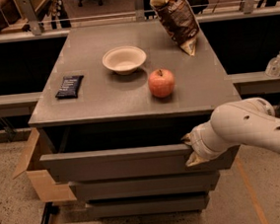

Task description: Open top drawer

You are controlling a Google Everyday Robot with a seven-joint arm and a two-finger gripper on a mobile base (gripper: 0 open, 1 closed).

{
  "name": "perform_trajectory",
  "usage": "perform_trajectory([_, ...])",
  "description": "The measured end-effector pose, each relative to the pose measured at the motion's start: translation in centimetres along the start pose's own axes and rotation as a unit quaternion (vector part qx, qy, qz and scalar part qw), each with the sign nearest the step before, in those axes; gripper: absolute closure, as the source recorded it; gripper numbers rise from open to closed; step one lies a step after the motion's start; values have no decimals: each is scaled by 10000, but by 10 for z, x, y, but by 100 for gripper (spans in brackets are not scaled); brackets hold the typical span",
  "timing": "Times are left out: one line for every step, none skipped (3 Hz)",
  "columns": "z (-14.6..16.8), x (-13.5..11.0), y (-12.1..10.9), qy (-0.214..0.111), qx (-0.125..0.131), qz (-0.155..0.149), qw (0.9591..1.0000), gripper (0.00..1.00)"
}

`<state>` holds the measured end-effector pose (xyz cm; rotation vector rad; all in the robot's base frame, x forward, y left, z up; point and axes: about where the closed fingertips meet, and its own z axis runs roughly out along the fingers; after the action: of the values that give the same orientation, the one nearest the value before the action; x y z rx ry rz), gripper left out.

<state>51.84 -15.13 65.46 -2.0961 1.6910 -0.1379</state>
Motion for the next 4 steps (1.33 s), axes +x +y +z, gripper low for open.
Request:
perform_trajectory([-22,-1,15,-130,-201,-55,9997,92])
perform_trajectory([-22,-1,15,-130,-201,-55,9997,100])
perform_trajectory([-40,5,44,-124,-480,134,9987,100])
perform_trajectory([-73,12,99,-174,-1019,594,9929,100])
